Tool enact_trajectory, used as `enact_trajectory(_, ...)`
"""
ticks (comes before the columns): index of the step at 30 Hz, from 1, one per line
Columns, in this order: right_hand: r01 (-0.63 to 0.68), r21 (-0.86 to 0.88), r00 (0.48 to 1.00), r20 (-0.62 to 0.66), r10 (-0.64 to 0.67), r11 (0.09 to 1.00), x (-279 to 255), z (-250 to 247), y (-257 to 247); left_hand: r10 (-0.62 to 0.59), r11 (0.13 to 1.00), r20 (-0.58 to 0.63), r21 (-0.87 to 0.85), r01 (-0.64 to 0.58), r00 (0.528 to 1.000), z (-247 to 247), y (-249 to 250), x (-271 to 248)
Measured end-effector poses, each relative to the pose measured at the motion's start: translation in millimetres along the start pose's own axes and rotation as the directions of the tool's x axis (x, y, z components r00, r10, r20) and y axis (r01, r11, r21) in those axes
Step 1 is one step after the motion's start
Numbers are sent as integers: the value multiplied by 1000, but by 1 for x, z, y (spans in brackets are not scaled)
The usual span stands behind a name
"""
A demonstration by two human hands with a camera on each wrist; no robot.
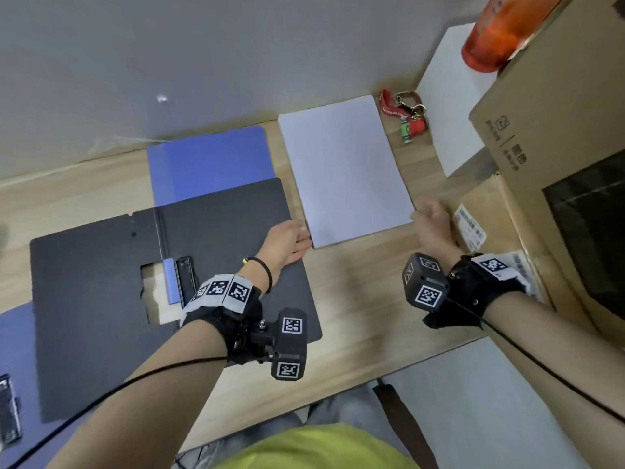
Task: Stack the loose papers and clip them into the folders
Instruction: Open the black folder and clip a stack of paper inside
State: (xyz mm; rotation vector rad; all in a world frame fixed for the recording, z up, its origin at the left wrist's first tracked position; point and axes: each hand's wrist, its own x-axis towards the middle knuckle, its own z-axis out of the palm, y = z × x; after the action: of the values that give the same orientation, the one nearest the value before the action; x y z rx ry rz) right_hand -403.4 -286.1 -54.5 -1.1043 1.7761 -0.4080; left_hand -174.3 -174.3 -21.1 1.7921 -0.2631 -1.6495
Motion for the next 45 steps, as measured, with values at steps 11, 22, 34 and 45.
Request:
enact_trajectory(11, -22, 56, 996, 89, 17, 998, 7, 2, 6, 10, 998, -81, -56, -14, 997, 12, 11, -5)
enact_trajectory(22, -39, 70, 987, 161, 27, 997, 1, 0, 1, -29, 999, -118, -18, 27, 993, 16, 22, -2)
enact_trajectory(34, -20, 62, 980, 197, 7, 998, -2, -4, -2, -3, 1000, -86, -14, 2, 996, 19, 25, 5)
enact_trajectory(45, -38, 97, 968, 252, 12, 995, 3, -14, 2, 98, 987, -14, -128, -99, 995, 42, 24, 29)
